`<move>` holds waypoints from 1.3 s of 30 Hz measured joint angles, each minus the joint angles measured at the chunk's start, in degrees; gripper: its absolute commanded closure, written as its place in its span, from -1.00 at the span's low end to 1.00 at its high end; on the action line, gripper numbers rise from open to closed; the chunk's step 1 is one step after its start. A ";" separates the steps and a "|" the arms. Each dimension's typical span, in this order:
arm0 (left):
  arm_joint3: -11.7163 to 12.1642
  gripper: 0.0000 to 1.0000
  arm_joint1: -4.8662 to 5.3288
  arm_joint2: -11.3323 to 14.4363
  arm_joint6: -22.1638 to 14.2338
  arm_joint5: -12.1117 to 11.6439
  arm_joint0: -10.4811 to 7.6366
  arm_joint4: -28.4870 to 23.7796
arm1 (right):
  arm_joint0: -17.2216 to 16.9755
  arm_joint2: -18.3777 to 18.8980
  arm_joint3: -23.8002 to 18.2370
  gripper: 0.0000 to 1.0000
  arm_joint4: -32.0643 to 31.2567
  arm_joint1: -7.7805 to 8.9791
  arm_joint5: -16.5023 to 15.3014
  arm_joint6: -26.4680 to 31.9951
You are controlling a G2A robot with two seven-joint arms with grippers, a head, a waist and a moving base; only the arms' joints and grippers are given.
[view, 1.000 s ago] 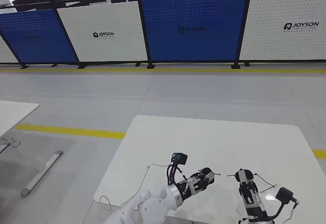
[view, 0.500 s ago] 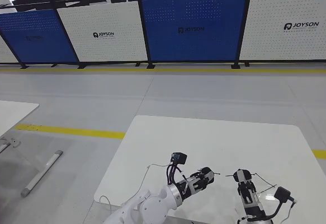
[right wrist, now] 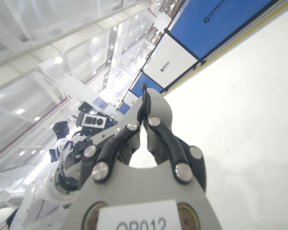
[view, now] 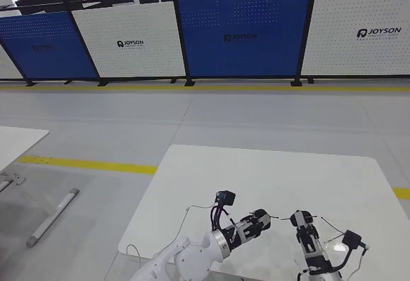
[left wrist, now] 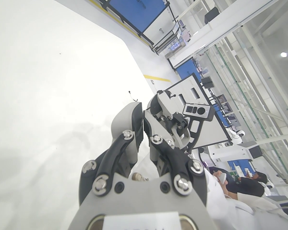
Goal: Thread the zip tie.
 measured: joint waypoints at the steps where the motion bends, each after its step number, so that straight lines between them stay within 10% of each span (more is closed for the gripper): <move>1: 0.00 1.00 0.00 0.00 0.00 0.00 0.00 0.00 | 0.20 0.03 0.06 1.00 0.42 -0.05 -0.03 0.44; 39: 0.00 1.00 0.00 0.00 0.00 0.00 0.00 0.00 | 1.35 -0.24 0.47 1.00 -1.76 -1.44 2.20 2.63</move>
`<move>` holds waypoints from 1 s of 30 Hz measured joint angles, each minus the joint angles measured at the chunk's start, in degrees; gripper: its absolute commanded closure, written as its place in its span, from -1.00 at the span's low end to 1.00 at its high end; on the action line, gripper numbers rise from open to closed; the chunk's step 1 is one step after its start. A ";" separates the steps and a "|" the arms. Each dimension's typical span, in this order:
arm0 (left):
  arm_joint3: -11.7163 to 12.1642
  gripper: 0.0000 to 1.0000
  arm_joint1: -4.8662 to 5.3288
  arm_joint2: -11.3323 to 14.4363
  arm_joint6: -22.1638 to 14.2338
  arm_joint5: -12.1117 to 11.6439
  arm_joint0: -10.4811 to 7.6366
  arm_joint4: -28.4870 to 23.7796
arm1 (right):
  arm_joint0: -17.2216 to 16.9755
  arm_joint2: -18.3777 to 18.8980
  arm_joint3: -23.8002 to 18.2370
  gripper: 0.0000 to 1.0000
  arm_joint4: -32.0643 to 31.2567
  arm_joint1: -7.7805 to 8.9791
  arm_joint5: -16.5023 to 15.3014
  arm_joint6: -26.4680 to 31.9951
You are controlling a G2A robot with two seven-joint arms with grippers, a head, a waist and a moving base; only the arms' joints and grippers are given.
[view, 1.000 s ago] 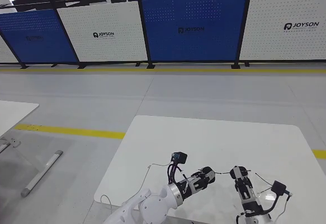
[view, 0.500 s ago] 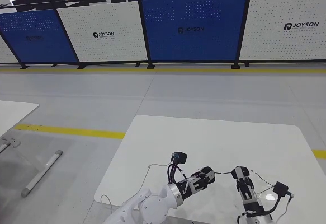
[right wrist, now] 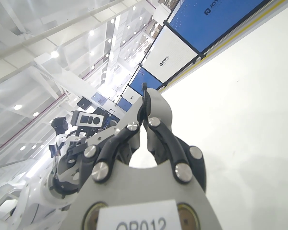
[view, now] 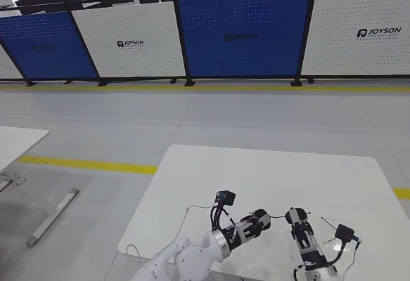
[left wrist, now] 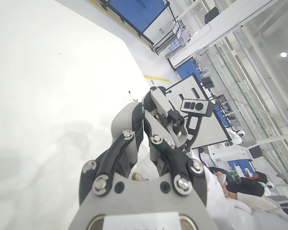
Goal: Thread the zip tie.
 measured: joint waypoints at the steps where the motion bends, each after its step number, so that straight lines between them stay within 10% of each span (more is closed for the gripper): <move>1: 0.00 1.00 0.00 0.00 0.00 0.00 0.00 0.00 | -0.01 0.00 0.00 1.00 -0.07 -0.04 0.04 -0.05; 30: 0.45 1.00 -0.22 0.38 0.59 -0.17 -0.32 -0.49 | -0.70 0.87 -0.63 1.00 2.36 -0.02 -2.60 2.72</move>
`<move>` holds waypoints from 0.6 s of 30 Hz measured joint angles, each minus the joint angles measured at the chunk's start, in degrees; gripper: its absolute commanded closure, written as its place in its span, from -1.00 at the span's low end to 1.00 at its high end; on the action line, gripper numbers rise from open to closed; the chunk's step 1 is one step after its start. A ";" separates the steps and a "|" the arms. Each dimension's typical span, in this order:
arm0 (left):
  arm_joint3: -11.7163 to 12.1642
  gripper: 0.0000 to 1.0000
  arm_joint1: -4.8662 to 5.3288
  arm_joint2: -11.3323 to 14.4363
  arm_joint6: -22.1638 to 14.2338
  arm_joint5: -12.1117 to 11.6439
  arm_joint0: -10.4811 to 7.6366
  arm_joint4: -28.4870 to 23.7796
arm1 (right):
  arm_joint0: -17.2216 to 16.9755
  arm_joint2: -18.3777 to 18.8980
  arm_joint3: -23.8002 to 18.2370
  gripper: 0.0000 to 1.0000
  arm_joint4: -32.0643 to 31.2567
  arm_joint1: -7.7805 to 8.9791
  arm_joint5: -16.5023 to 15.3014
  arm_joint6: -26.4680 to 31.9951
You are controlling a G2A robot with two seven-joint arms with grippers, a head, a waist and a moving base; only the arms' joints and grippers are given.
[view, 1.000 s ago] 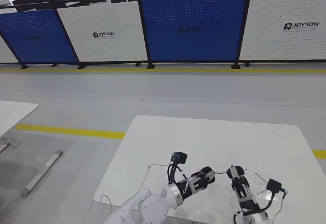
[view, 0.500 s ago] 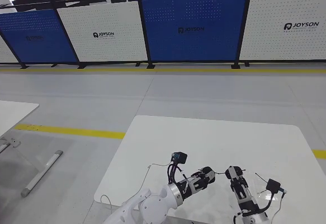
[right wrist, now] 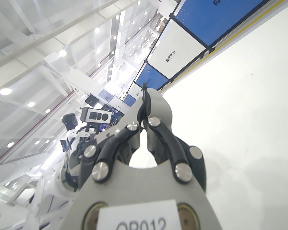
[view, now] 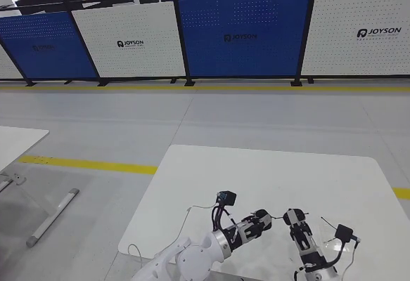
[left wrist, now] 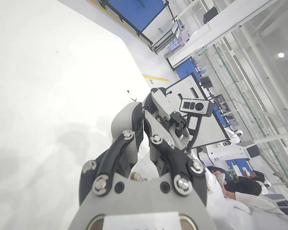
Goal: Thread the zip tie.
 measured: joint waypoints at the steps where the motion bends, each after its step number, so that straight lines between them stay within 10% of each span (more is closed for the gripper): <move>1: -0.08 1.00 0.01 -0.12 0.14 0.01 0.09 -0.03 | -0.15 0.12 -0.11 1.00 0.00 0.02 0.00 -0.35; 18: -0.47 0.76 0.04 -0.31 0.12 -0.11 0.59 0.08 | -0.69 0.21 -0.59 1.00 0.06 0.37 0.00 -0.64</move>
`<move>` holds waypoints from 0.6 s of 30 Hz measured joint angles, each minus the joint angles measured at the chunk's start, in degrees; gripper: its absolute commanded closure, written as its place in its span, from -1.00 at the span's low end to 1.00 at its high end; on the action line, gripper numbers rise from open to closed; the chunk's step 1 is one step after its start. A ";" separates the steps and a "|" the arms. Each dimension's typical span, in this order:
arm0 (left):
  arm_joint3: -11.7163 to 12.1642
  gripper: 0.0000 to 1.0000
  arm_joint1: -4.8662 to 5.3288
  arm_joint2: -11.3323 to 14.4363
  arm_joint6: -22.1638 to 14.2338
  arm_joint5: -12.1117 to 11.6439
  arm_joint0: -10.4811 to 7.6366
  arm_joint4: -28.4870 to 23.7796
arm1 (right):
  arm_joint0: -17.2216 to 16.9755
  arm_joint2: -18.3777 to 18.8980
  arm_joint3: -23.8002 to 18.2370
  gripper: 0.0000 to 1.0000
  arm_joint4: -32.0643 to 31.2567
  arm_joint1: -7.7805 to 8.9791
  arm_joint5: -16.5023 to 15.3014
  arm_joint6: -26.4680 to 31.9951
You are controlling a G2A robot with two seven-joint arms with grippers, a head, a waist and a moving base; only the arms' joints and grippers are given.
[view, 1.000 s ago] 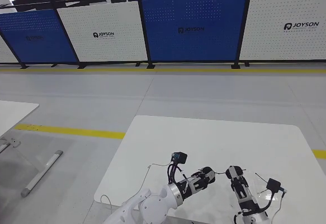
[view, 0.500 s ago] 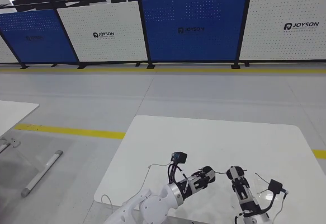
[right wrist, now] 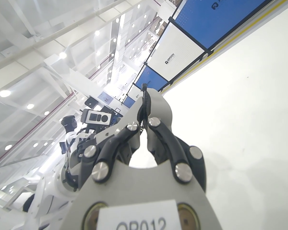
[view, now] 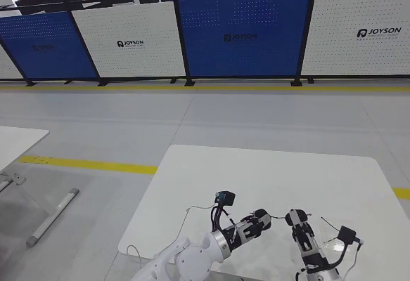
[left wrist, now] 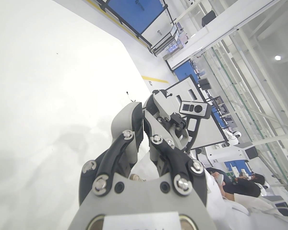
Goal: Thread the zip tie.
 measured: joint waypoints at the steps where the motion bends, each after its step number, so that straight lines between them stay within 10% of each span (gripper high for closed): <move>1: 0.02 0.76 -0.01 0.07 0.06 0.10 0.01 0.20 | -0.03 0.02 0.01 1.00 -0.02 0.02 0.00 -0.05; 18: -0.03 0.72 -0.30 1.46 0.49 2.44 -0.52 2.83 | -0.48 0.02 -0.51 1.00 -1.29 0.11 0.00 -0.71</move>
